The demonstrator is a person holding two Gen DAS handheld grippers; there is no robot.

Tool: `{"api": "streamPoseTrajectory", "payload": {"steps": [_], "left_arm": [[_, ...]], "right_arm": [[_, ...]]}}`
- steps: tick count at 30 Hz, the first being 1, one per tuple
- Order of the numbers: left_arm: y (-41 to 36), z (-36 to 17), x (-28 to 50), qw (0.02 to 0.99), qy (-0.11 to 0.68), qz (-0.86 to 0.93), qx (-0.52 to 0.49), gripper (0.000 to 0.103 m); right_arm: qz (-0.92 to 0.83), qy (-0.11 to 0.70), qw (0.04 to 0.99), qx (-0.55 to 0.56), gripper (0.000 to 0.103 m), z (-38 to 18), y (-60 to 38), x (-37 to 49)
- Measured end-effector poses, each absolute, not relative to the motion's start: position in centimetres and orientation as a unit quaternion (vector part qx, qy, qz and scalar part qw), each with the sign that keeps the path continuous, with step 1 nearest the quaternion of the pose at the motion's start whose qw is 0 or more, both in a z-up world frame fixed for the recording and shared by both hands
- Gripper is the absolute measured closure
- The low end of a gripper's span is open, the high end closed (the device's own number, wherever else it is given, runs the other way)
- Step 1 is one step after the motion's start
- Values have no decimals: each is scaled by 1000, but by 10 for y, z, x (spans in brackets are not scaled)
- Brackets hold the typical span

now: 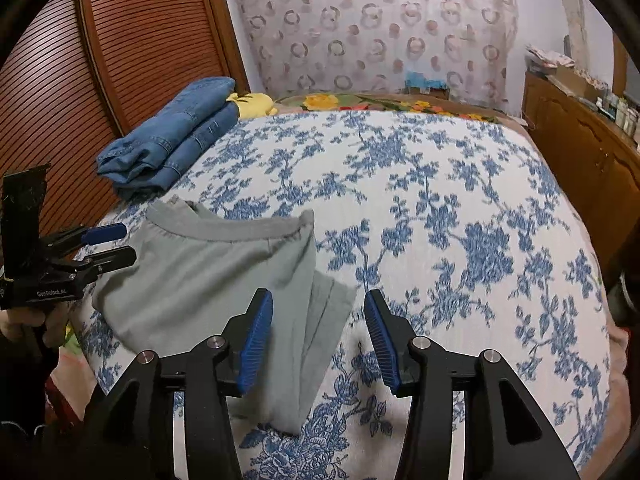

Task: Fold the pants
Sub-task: 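Position both open tools at the waistband edge of the folded pants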

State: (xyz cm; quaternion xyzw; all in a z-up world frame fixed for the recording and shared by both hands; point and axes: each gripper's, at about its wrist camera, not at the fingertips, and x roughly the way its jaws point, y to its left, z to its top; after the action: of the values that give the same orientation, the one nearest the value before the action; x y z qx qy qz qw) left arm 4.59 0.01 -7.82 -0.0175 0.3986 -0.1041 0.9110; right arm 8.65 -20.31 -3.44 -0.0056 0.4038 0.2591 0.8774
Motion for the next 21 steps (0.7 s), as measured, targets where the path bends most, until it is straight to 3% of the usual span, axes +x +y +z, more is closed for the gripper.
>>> {"api": "streamPoseTrajectory", "payload": {"steps": [21], "left_arm": [[6, -81, 55, 907, 404, -112, -37, 28]], "right_arm": [[259, 414, 872, -21, 53, -52, -178, 100]]}}
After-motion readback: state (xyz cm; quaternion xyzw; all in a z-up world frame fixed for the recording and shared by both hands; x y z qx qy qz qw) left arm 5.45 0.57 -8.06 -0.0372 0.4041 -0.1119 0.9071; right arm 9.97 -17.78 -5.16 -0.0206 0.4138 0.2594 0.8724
